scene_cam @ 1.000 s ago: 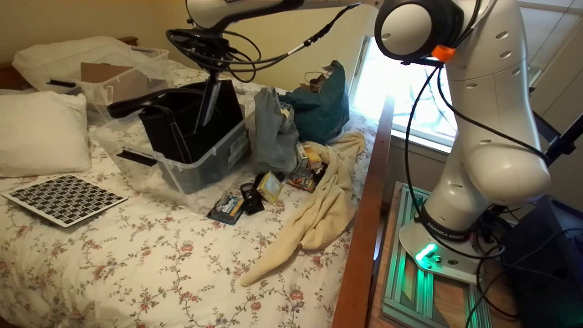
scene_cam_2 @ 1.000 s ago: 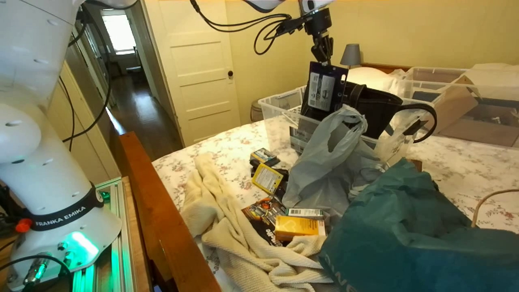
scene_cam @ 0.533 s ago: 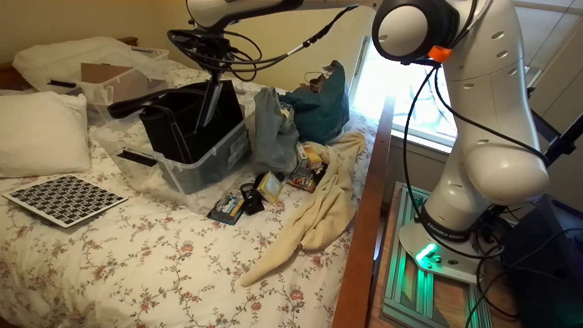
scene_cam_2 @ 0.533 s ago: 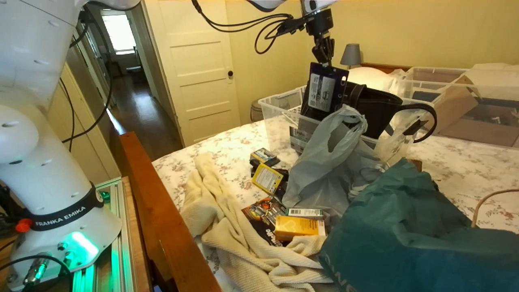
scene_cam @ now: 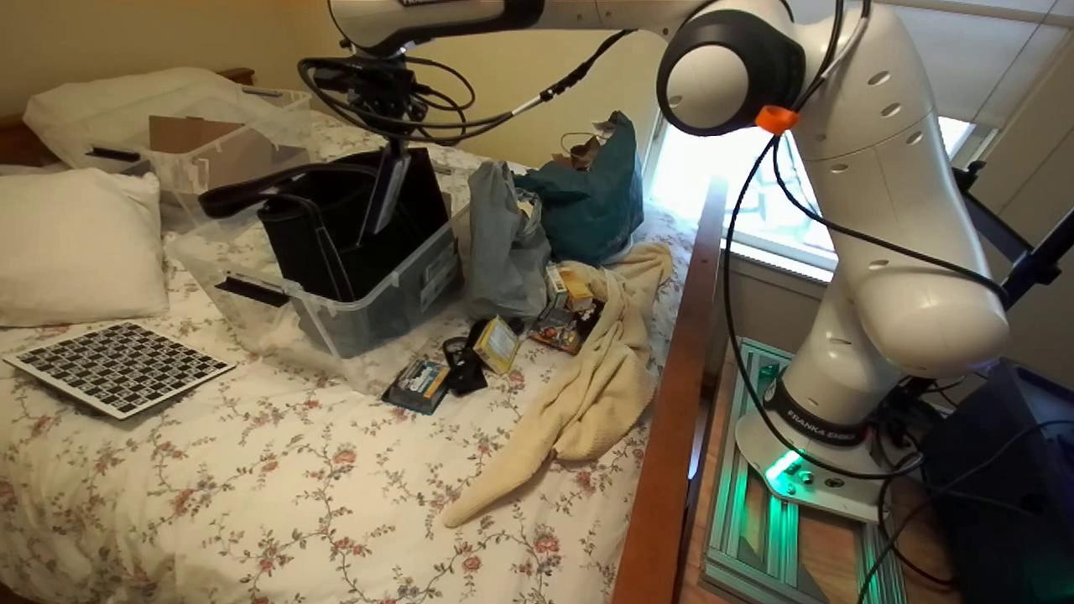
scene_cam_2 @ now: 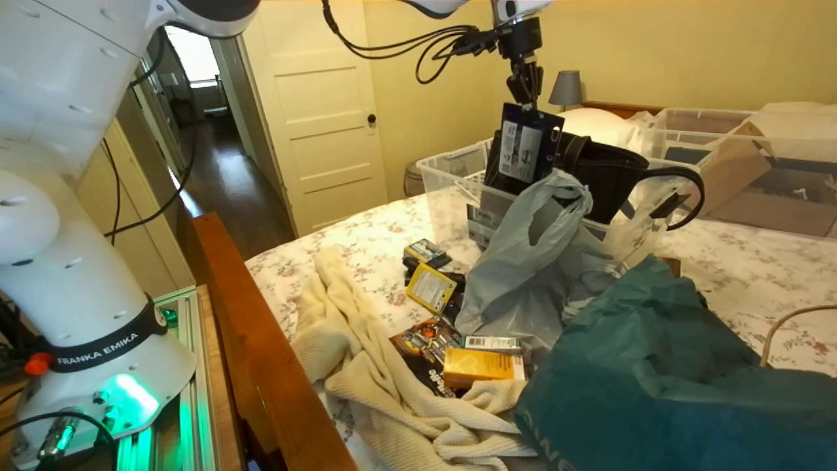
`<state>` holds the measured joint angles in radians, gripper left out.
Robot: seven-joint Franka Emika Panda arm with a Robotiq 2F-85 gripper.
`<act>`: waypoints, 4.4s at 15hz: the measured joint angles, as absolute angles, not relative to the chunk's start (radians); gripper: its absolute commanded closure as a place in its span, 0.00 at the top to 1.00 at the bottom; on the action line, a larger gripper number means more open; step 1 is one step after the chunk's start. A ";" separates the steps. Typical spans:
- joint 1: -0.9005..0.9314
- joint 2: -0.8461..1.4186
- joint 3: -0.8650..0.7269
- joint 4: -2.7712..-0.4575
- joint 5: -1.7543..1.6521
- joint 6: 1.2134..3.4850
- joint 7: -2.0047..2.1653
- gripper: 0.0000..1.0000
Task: Pick the black packet off the bed and place it in the shopping bag
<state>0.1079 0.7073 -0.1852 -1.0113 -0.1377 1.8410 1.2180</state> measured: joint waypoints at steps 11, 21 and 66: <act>0.093 0.856 -0.178 -0.824 -0.112 1.831 1.223 0.01; 0.109 0.926 -0.214 -0.698 -0.133 1.782 1.237 0.01; 0.096 1.076 -0.202 -0.535 -0.068 2.125 1.361 1.00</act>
<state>0.0962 1.0760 -0.2023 -0.5350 -0.0675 2.1255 1.3608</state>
